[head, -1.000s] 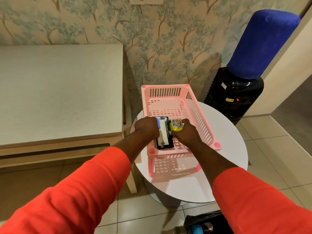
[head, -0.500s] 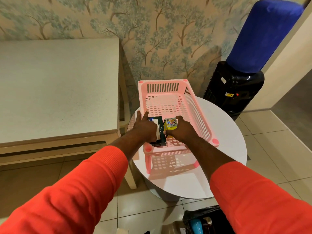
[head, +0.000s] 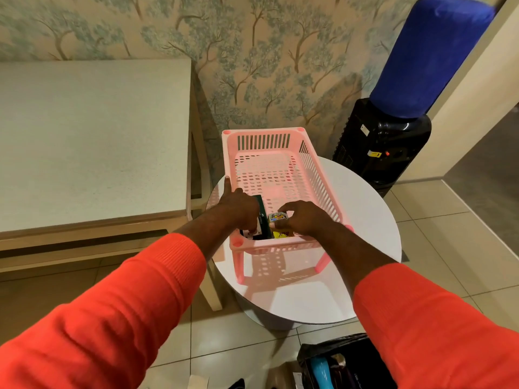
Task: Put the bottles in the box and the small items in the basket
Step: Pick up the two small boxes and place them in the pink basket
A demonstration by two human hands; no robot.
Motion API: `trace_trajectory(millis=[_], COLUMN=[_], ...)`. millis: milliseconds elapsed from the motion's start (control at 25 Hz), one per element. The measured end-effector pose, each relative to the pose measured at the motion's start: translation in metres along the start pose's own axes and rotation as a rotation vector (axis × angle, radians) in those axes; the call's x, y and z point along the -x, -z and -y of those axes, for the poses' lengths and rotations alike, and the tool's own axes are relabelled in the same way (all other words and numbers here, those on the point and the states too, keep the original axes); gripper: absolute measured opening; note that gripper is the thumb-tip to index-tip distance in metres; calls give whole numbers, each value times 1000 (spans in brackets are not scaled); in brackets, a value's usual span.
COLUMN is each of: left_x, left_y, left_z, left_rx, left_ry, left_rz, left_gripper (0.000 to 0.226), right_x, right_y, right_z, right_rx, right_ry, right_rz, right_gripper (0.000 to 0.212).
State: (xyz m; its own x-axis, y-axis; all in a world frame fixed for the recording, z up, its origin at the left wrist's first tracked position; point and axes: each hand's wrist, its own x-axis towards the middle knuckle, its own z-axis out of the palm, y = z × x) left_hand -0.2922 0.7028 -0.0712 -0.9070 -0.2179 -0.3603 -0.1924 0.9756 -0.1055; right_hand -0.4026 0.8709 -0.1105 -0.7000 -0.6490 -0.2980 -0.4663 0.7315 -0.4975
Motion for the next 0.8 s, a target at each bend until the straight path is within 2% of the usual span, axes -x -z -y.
trace_trajectory(millis=[160, 400, 600, 800], left_x=[11, 45, 98, 163], left_y=[0, -6, -15, -47], left_z=[-5, -9, -1, 20], left_rx=[67, 189, 231, 209], left_ry=[31, 35, 31, -9], left_rz=[-71, -231, -311, -343], left_gripper=[51, 95, 102, 107], right_x=[11, 50, 100, 164], right_y=[5, 6, -6, -53], right_z=[3, 22, 48, 86], right_rx=[134, 190, 198, 165], right_ry=[17, 135, 148, 147], right_rz=[-62, -317, -420, -516], right_gripper=[74, 85, 90, 94])
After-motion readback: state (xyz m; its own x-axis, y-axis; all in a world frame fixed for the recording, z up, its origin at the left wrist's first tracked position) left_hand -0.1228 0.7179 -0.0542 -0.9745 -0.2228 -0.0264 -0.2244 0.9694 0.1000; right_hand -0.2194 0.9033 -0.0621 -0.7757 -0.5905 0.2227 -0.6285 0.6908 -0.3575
